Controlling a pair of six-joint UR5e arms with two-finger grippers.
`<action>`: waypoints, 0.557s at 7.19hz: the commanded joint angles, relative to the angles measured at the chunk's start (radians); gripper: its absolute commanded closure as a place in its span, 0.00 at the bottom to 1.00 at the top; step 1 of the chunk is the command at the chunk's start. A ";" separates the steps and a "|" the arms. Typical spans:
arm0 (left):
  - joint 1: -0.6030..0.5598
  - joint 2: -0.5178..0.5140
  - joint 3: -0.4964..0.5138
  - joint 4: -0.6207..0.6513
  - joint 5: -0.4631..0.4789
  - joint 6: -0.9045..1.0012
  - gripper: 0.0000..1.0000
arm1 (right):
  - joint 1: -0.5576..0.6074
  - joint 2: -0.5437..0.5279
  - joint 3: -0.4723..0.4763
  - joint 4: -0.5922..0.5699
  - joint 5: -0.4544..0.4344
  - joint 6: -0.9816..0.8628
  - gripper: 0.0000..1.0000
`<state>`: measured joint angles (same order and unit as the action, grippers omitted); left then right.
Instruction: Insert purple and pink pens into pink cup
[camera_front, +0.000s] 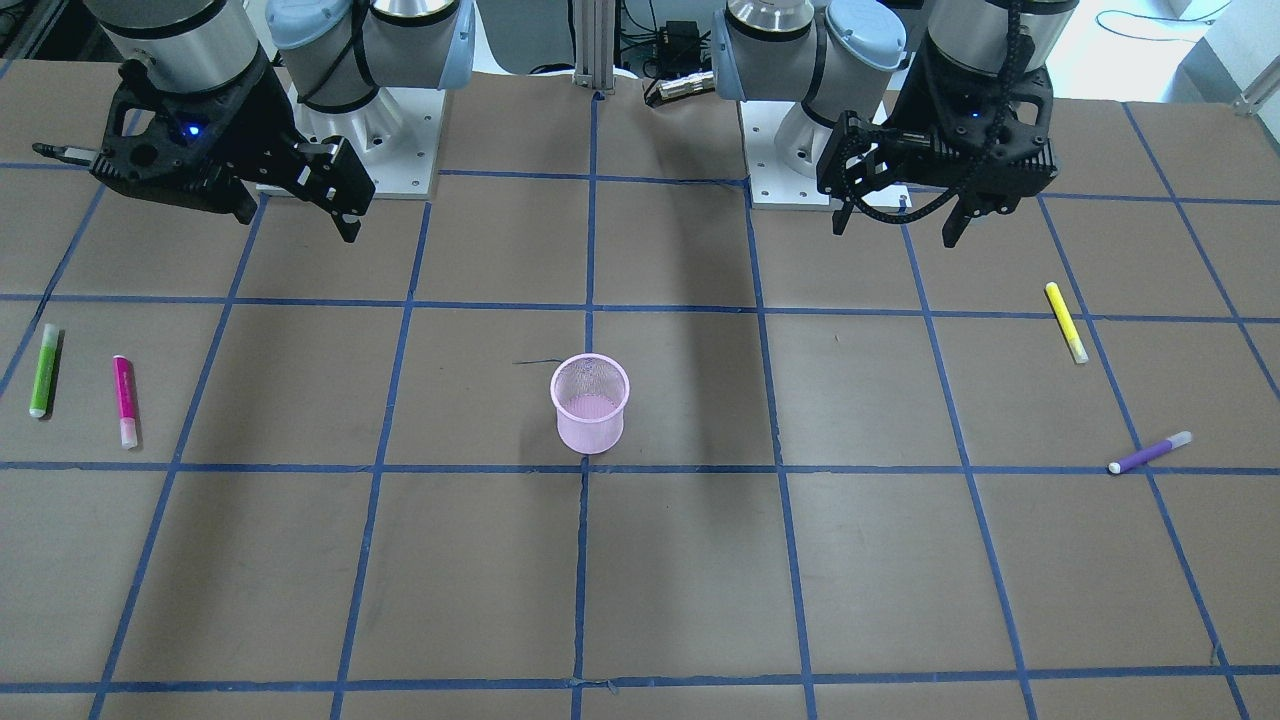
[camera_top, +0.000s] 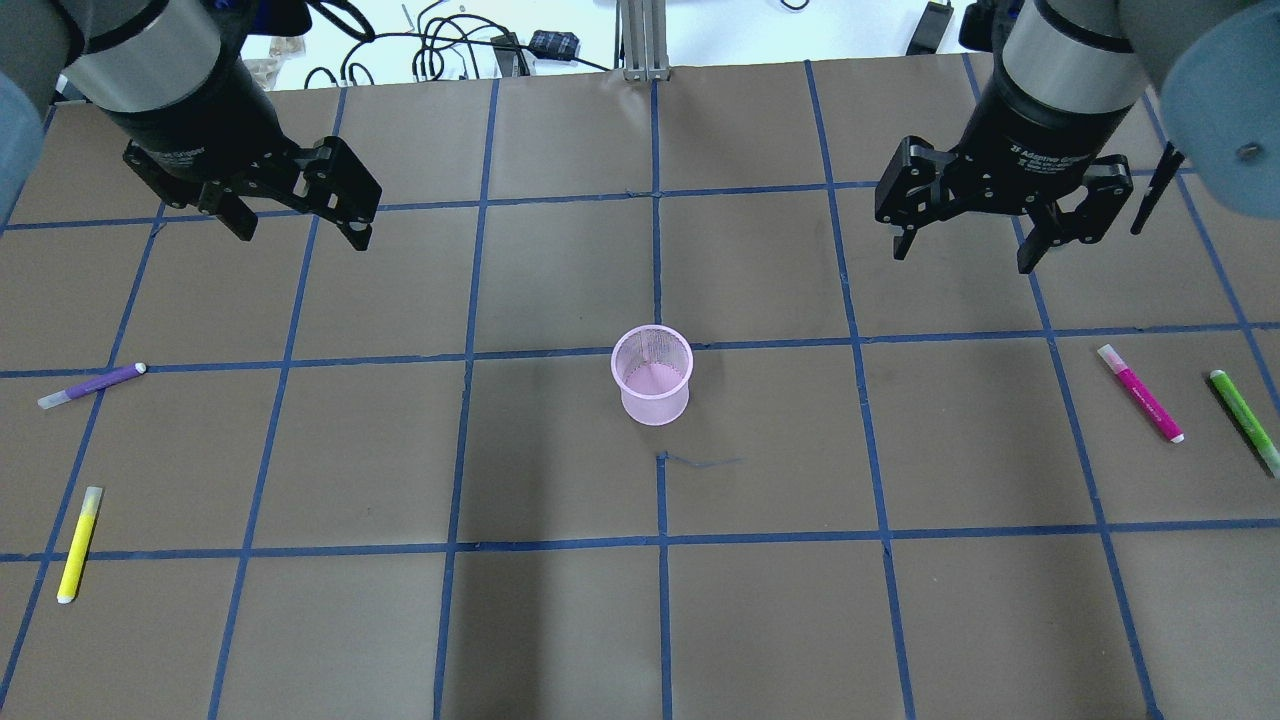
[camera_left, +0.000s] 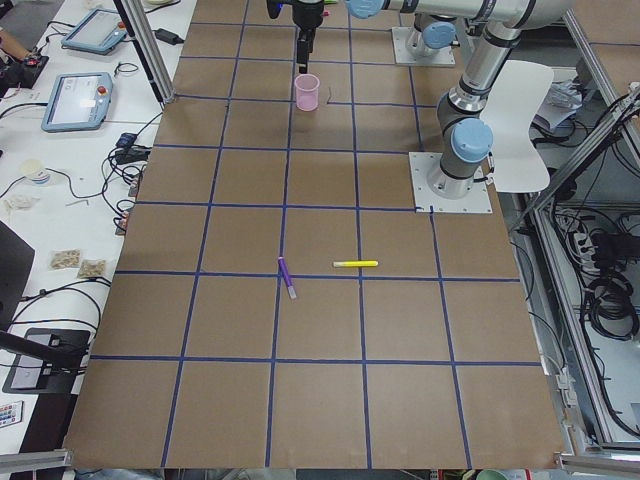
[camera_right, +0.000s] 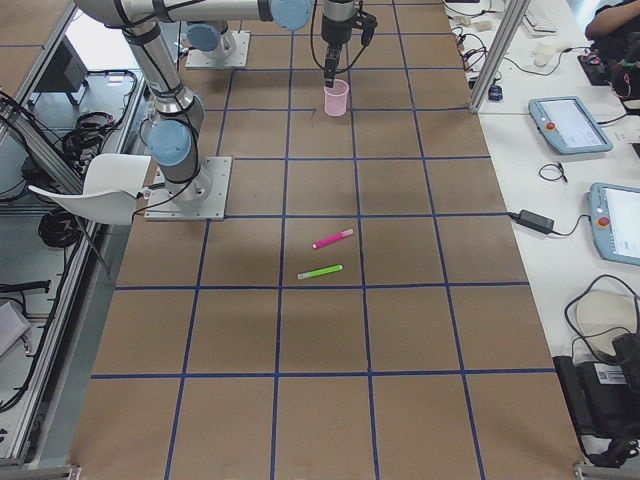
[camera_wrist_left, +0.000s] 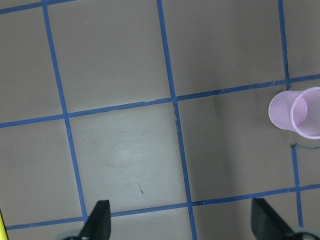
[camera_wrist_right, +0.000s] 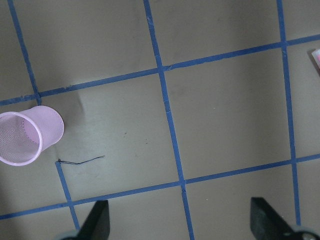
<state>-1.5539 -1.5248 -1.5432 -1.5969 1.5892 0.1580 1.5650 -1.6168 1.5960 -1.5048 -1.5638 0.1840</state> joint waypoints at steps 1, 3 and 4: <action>-0.005 0.000 -0.005 0.000 0.002 0.000 0.00 | 0.001 0.000 0.002 0.001 -0.001 0.000 0.00; 0.008 0.011 -0.037 -0.014 0.040 0.067 0.00 | 0.001 0.001 0.002 -0.002 -0.001 0.000 0.00; 0.033 0.009 -0.061 0.000 0.051 0.137 0.00 | 0.000 0.000 0.001 -0.003 -0.001 0.000 0.00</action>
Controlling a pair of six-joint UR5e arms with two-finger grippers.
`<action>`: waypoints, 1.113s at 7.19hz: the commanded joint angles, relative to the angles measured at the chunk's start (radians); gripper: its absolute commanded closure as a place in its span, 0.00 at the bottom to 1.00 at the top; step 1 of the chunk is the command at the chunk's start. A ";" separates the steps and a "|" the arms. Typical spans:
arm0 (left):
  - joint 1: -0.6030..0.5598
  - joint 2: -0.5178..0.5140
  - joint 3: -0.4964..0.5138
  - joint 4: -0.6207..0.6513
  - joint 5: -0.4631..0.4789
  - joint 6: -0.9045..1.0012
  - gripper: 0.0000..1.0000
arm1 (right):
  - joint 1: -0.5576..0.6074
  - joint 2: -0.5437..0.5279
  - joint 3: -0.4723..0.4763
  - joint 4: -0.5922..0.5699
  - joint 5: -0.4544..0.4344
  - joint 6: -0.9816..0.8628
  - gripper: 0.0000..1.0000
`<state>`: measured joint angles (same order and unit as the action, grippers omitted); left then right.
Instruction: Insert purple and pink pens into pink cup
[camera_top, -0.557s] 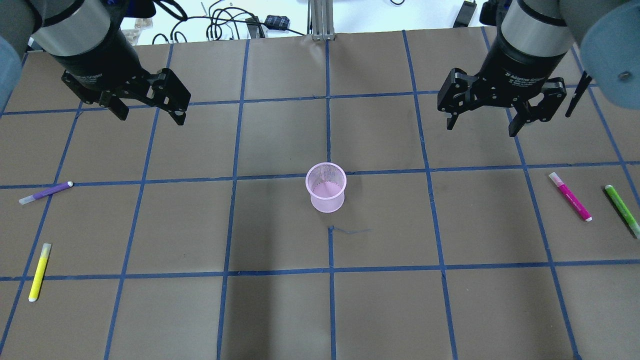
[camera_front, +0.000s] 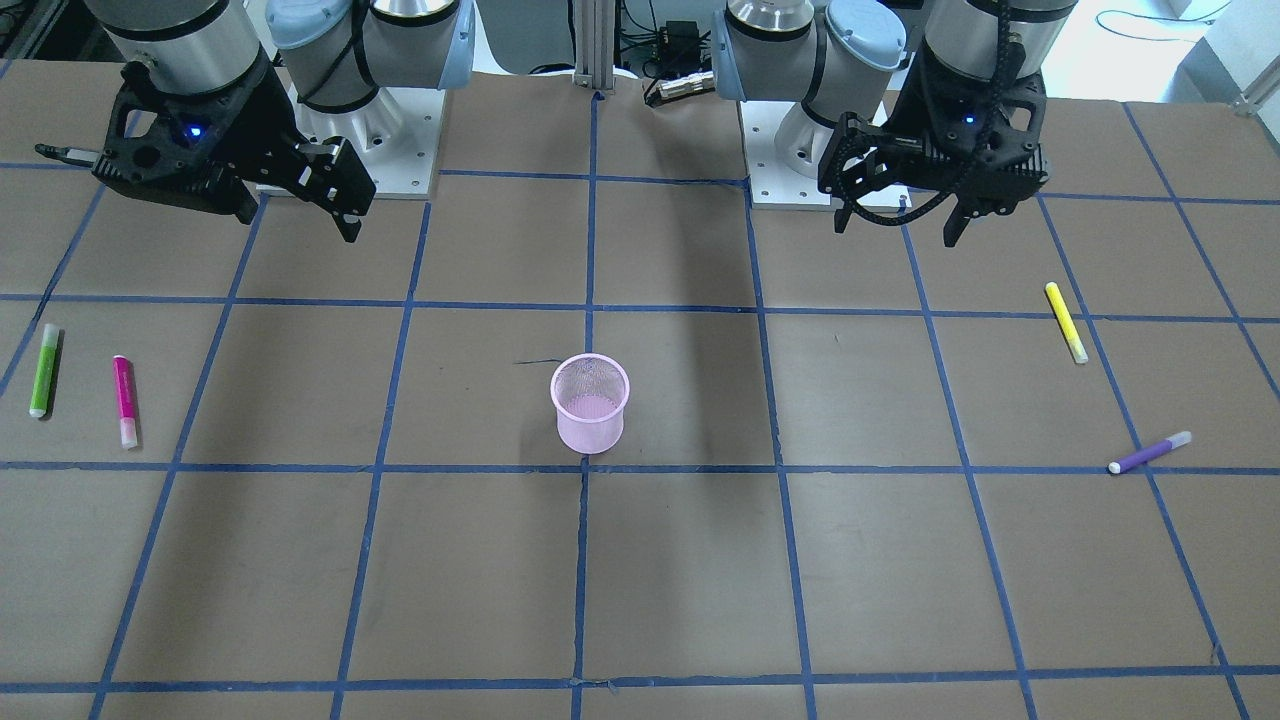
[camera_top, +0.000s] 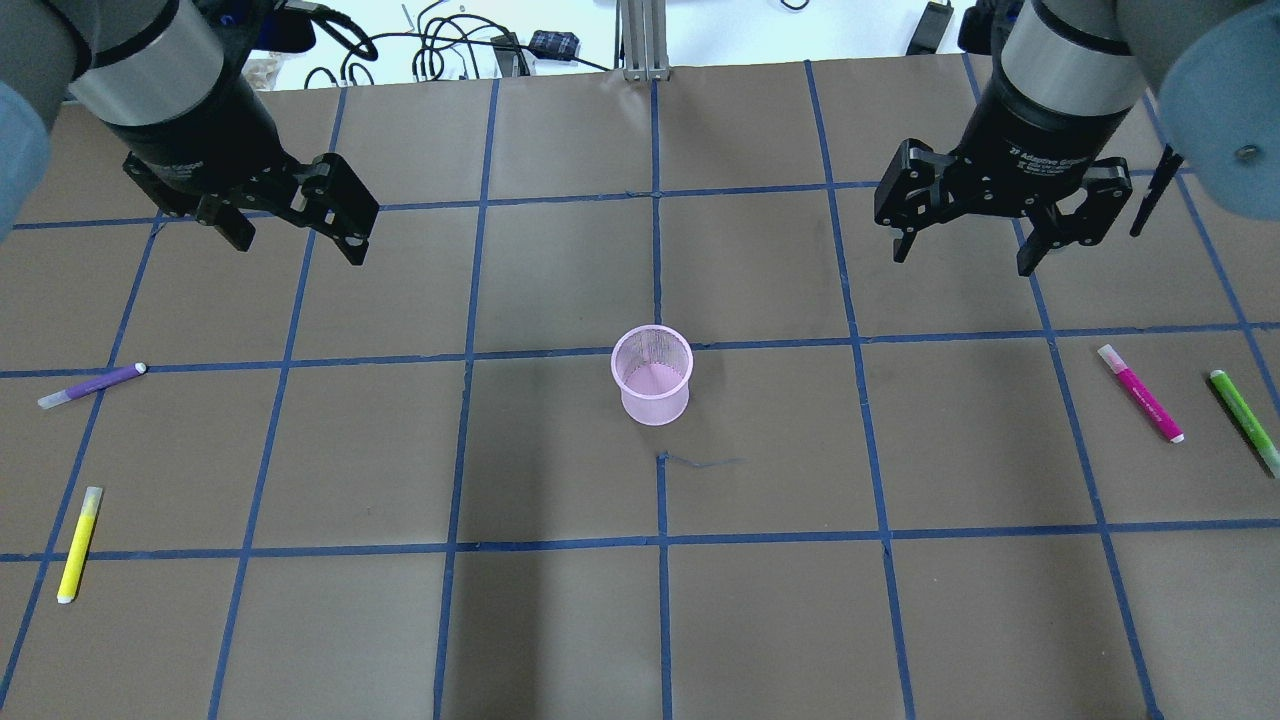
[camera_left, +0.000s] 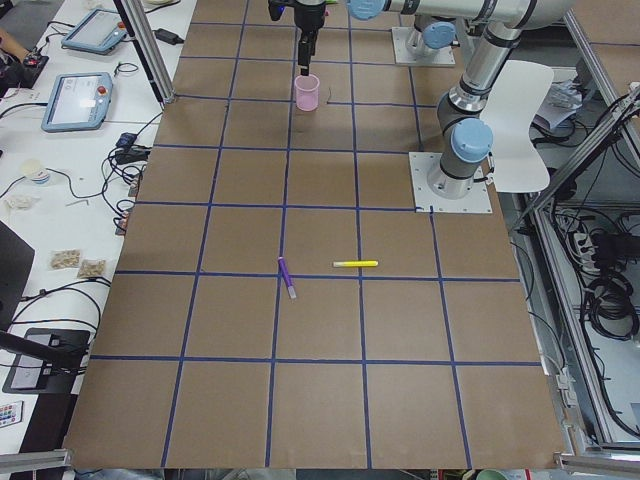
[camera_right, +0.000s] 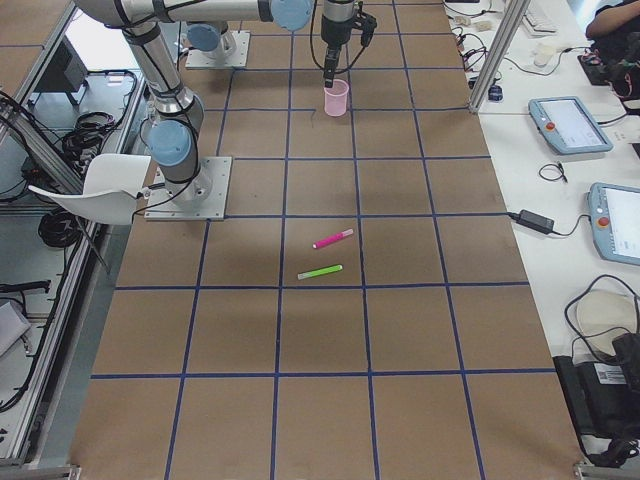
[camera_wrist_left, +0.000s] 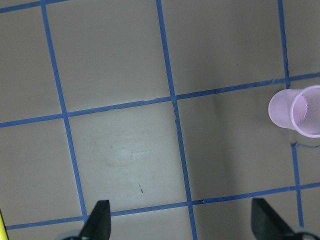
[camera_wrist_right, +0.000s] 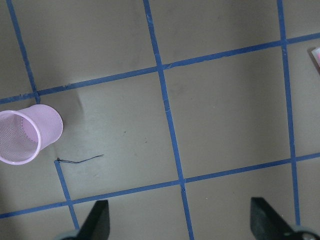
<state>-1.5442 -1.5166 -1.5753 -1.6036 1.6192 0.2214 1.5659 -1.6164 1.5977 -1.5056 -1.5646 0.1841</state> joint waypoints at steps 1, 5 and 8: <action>0.060 -0.022 -0.061 0.011 0.018 0.126 0.00 | -0.001 0.000 -0.001 -0.002 0.000 0.000 0.00; 0.381 -0.080 -0.163 0.178 0.019 0.590 0.00 | -0.007 0.004 0.010 -0.010 0.000 -0.006 0.00; 0.510 -0.189 -0.169 0.306 0.019 0.781 0.00 | -0.259 0.009 0.068 -0.015 0.002 -0.431 0.00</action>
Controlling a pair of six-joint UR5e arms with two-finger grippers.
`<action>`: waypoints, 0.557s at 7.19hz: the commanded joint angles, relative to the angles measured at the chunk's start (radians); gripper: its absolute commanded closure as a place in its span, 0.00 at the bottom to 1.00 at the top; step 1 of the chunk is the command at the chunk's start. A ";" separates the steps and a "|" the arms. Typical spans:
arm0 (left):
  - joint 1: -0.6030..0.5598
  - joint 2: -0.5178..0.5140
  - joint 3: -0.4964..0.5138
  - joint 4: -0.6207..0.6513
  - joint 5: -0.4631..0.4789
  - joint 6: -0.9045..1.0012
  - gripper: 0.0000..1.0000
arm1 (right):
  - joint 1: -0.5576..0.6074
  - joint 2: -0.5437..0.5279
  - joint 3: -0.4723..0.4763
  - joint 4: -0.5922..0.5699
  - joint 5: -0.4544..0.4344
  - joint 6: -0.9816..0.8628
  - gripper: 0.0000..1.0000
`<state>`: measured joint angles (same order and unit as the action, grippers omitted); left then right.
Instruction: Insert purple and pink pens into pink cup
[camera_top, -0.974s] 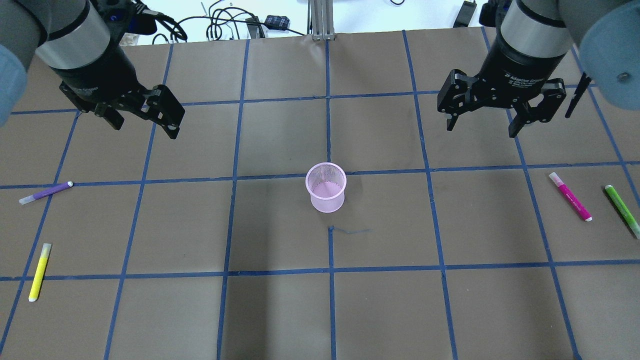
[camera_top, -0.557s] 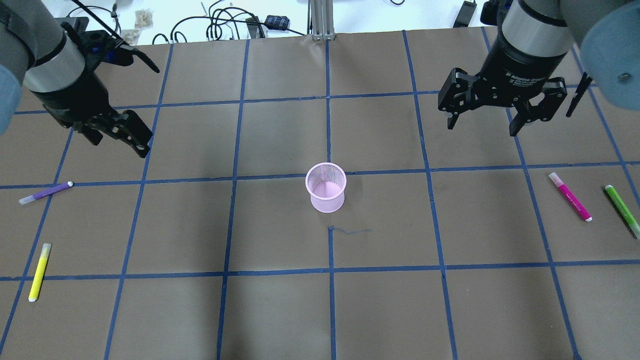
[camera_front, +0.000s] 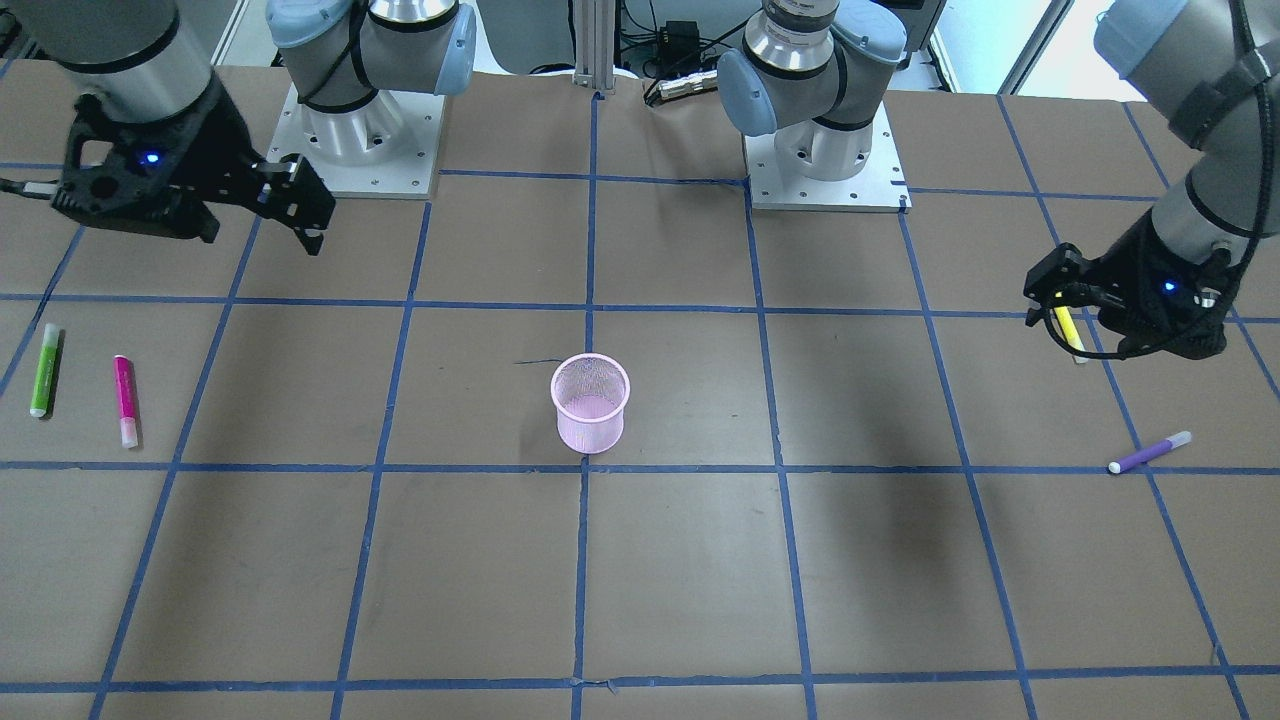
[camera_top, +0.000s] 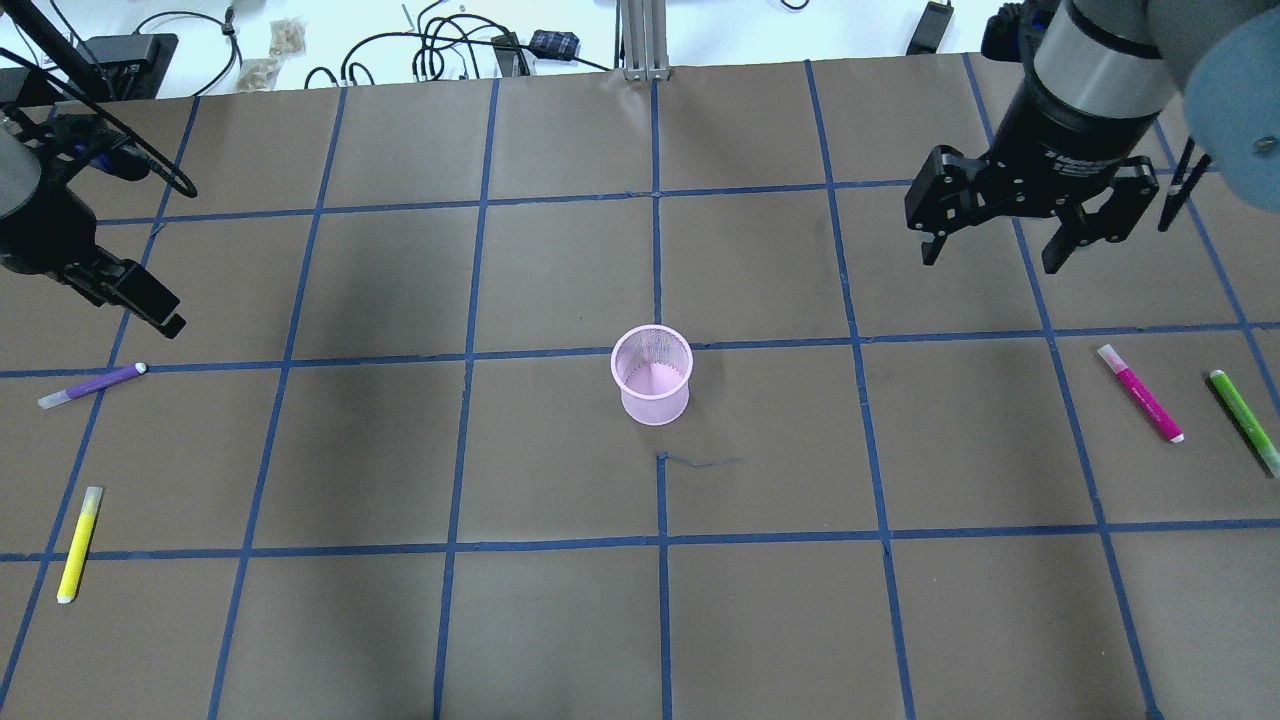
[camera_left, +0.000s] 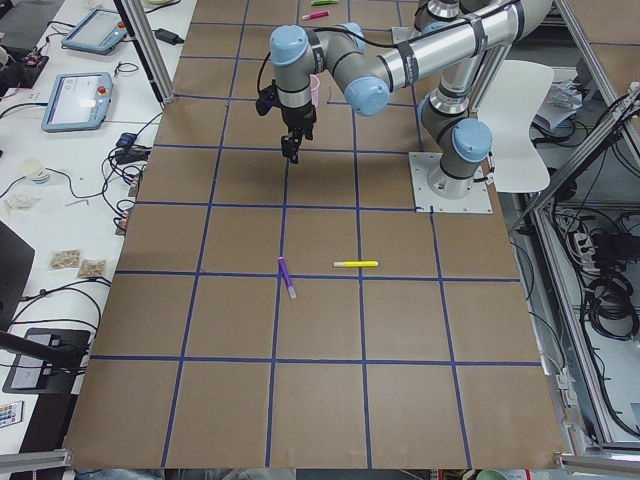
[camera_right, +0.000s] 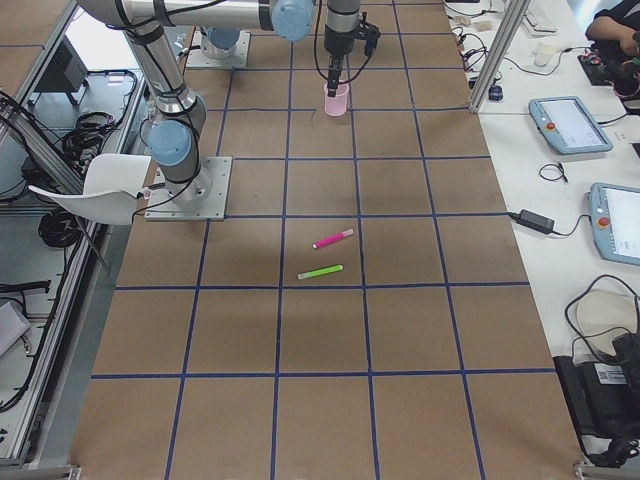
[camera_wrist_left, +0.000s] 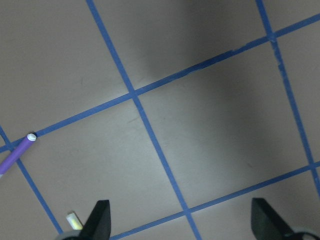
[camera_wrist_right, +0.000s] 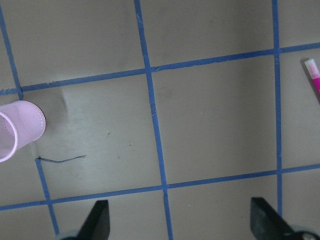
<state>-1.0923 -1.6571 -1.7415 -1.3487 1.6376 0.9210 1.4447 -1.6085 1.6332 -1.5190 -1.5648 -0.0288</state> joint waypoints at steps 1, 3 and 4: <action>0.109 -0.090 -0.003 0.097 -0.005 0.138 0.00 | -0.246 0.002 0.062 -0.013 0.006 -0.397 0.00; 0.121 -0.188 -0.006 0.228 -0.001 0.202 0.00 | -0.317 0.039 0.117 -0.162 -0.001 -0.651 0.00; 0.121 -0.226 -0.013 0.262 0.001 0.208 0.00 | -0.375 0.079 0.137 -0.200 -0.033 -0.715 0.00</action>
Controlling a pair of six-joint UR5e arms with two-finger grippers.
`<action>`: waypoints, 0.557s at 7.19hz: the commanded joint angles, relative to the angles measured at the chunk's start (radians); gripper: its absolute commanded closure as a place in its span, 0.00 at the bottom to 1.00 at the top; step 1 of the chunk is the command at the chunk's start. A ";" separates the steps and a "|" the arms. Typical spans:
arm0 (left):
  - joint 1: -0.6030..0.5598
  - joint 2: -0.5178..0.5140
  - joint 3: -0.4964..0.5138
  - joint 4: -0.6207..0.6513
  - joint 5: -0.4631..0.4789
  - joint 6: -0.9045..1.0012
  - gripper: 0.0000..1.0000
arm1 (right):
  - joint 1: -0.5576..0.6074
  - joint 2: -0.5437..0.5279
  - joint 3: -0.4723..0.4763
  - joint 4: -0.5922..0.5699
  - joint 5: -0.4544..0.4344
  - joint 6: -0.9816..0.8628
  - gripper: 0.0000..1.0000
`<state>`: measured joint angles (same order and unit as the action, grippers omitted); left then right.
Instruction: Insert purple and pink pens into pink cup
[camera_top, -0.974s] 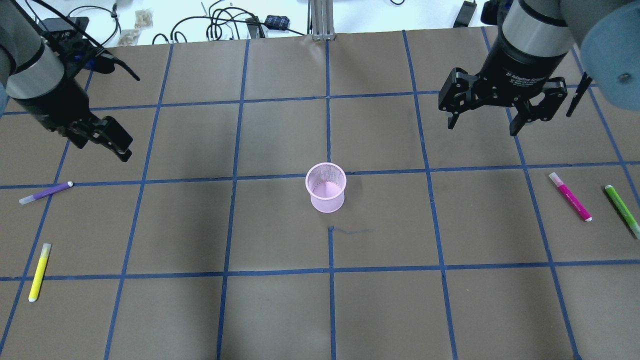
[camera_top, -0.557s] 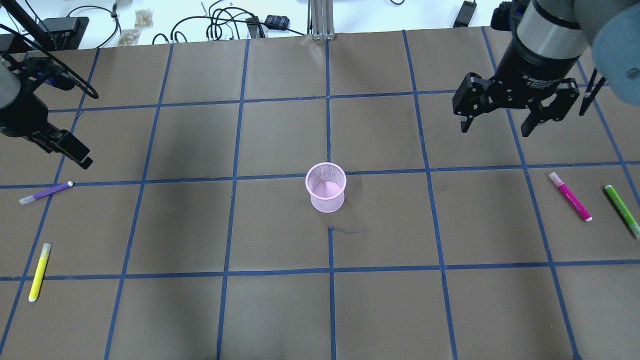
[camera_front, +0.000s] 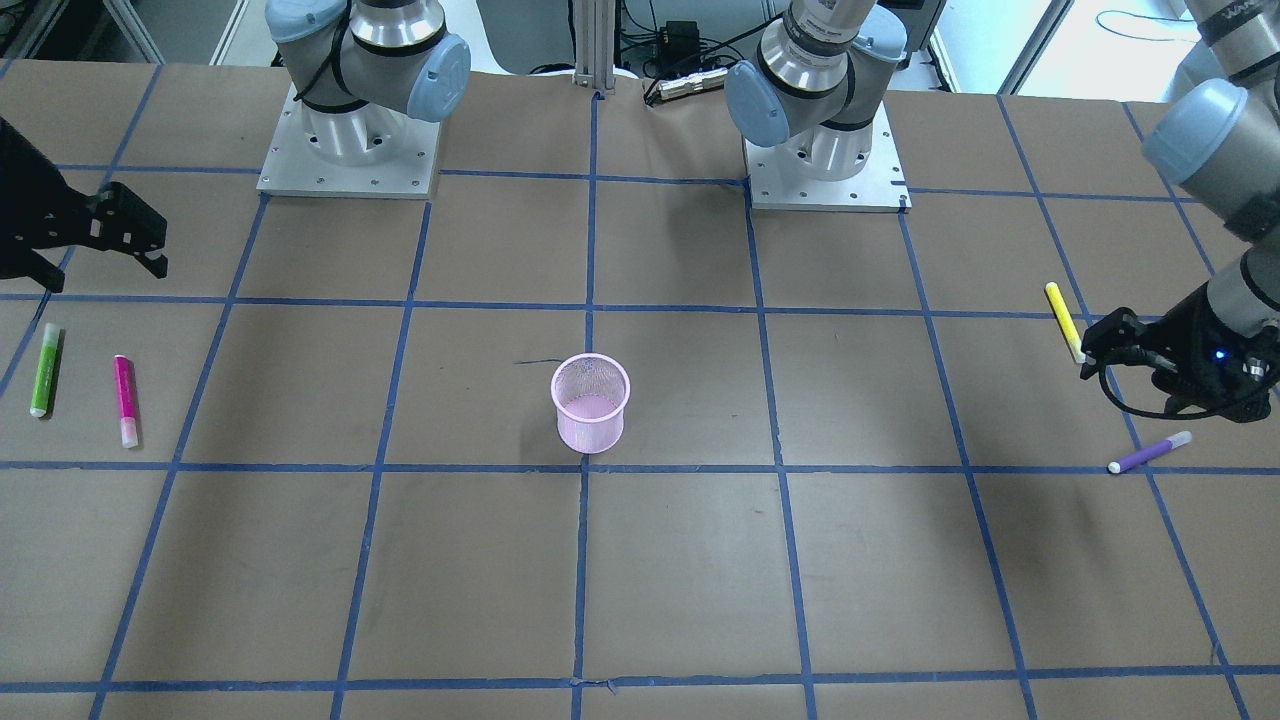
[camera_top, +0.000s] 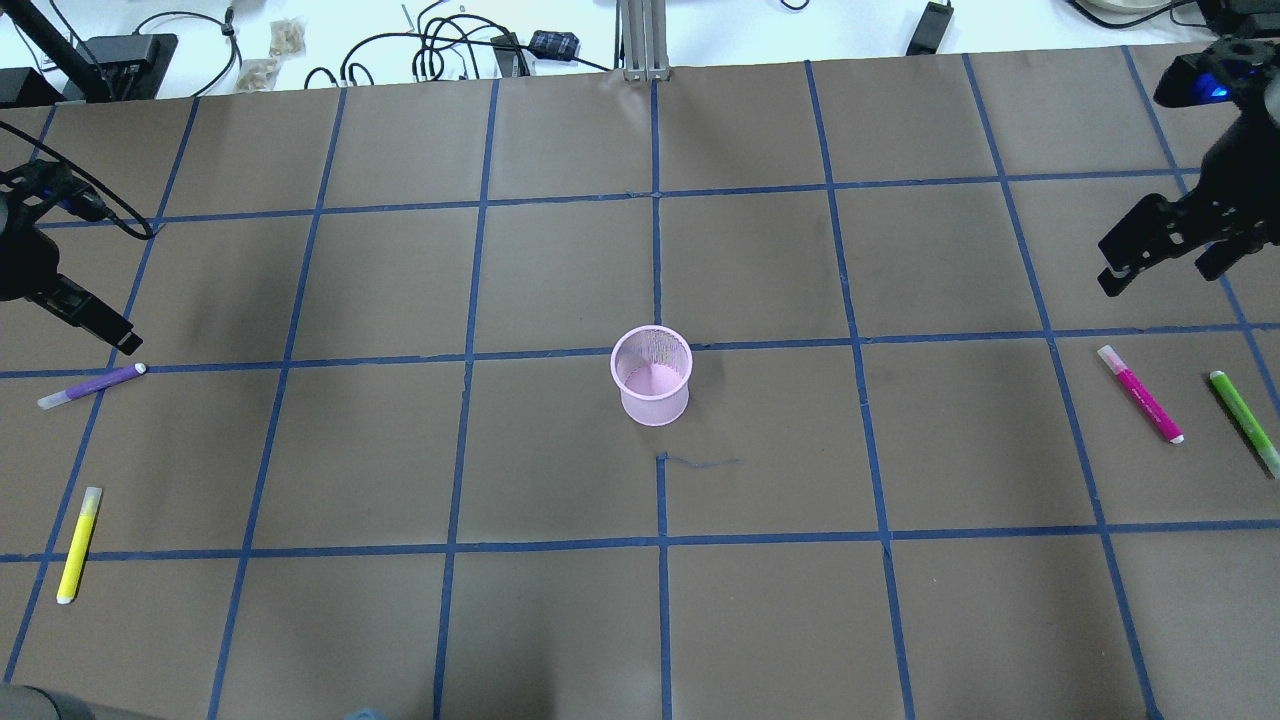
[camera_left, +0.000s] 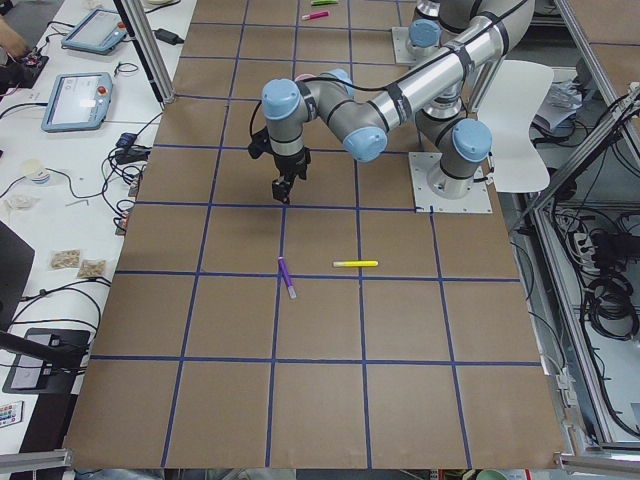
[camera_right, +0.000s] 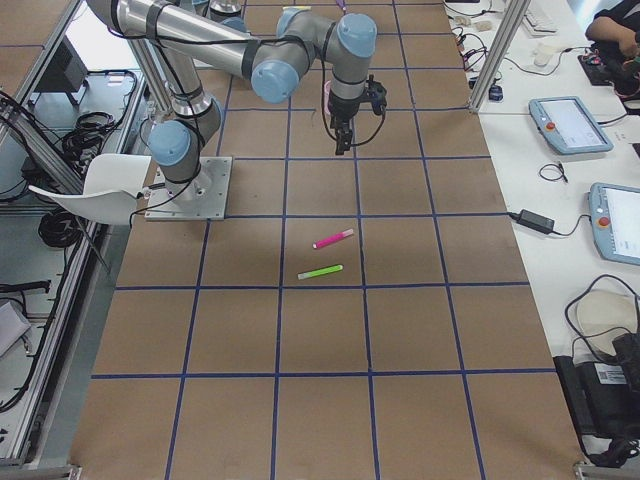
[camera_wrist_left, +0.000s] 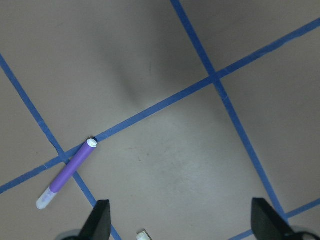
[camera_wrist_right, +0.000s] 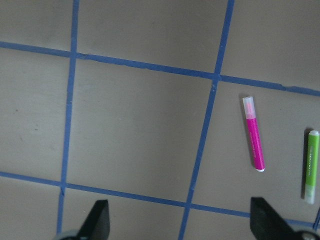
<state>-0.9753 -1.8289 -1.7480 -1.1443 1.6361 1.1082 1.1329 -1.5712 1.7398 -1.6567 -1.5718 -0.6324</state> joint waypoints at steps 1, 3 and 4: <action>0.004 -0.109 -0.008 0.162 0.004 0.069 0.00 | -0.137 0.083 0.040 -0.095 -0.025 -0.239 0.00; 0.047 -0.156 -0.008 0.192 0.004 0.224 0.00 | -0.197 0.187 0.072 -0.255 -0.037 -0.408 0.00; 0.062 -0.174 -0.002 0.195 0.005 0.249 0.00 | -0.223 0.189 0.119 -0.331 -0.033 -0.482 0.00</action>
<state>-0.9360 -1.9757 -1.7545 -0.9606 1.6401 1.3081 0.9466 -1.4049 1.8132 -1.8909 -1.6055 -1.0111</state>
